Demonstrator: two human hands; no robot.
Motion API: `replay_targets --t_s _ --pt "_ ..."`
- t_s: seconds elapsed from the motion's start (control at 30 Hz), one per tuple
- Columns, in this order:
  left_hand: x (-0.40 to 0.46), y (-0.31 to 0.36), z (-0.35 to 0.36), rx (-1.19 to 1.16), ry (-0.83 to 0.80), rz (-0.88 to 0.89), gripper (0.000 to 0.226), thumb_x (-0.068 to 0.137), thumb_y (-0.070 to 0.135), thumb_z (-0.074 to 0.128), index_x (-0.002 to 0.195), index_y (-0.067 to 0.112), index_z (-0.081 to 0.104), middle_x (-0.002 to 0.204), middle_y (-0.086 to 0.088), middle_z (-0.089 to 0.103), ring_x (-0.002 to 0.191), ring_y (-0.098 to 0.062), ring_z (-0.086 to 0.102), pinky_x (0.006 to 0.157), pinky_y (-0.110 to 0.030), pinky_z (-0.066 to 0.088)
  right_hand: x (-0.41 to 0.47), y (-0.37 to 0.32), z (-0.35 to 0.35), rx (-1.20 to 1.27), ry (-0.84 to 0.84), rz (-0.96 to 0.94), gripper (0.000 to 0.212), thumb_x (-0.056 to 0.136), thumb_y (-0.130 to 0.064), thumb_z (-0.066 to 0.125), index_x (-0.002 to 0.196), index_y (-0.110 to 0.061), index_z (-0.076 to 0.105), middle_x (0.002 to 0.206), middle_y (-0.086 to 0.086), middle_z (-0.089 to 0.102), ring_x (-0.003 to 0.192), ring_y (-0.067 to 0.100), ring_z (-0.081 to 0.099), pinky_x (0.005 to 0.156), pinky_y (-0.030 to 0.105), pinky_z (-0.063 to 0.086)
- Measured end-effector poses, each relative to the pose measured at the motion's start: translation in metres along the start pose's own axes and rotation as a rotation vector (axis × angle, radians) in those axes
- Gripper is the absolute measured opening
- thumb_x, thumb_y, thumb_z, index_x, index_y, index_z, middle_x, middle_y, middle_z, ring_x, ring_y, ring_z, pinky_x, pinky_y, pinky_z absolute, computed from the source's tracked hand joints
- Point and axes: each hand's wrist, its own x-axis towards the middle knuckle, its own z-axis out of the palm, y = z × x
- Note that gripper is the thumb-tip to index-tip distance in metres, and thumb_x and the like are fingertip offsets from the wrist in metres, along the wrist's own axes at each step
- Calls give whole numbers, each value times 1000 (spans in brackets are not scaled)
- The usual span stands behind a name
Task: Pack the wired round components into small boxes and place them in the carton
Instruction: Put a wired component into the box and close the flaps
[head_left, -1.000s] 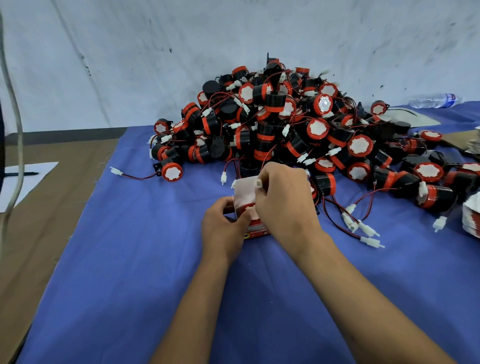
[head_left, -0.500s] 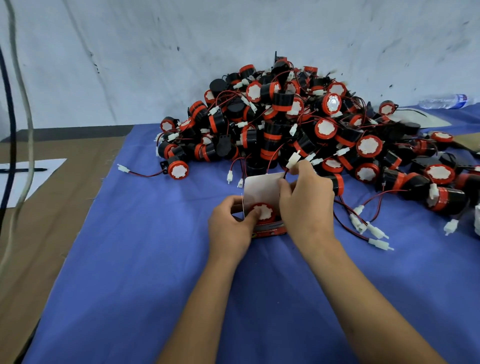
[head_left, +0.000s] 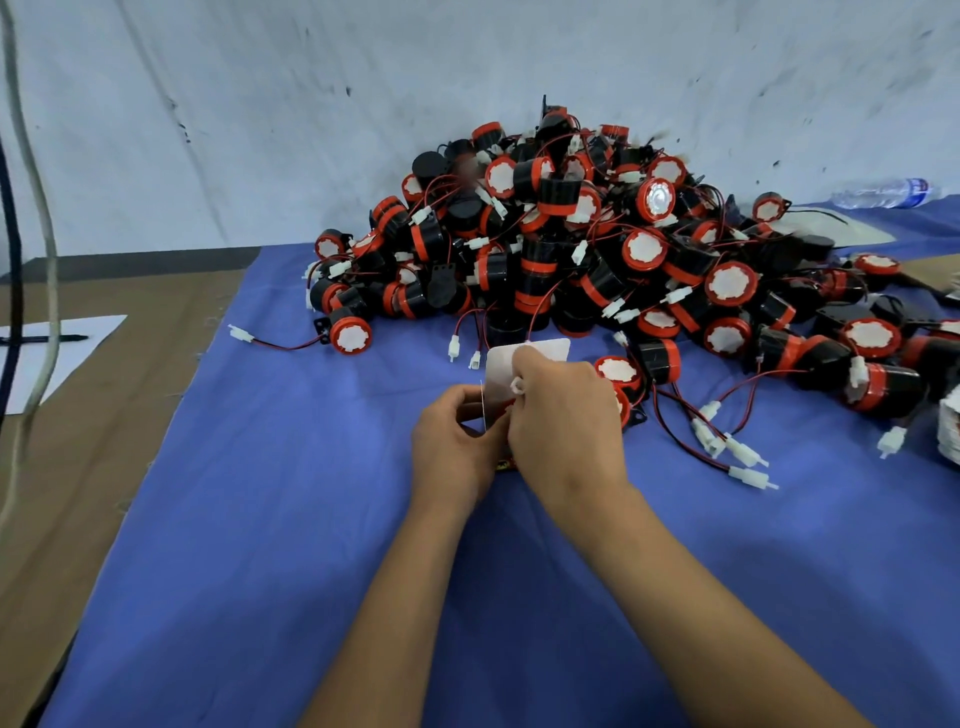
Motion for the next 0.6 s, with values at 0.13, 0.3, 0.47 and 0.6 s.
replay_targets --t_s 0.13,0.3,0.47,0.6 --pt "2 1 -1 -5 -3 -4 16 87 5 76 101 13 74 87 0 74 49 5 58 45 -13 45 8 -9 2 -93 -121 43 20 86 -9 55 83 -20 39 65 -2 32 60 25 39 49 32 15" --pt "1 0 -3 1 -24 22 21 86 -4 66 78 16 67 66 9 67 52 0 52 49 -19 44 11 -6 1 -118 -321 -11 15 93 -20 48 82 -17 56 94 5 61 90 27 48 74 38 41" --pt "6 2 -4 150 -50 63 18 92 9 62 78 19 61 68 10 61 63 -6 53 57 -12 43 8 -6 8 -88 -415 44 64 102 -55 28 93 -11 73 113 9 55 112 29 42 113 46 30" --pt "-1 2 -3 89 -15 67 27 87 1 66 71 23 61 57 14 63 52 4 56 46 -10 39 11 0 12 -10 -281 70 63 108 -51 30 87 -17 79 107 8 63 106 27 49 104 41 35"
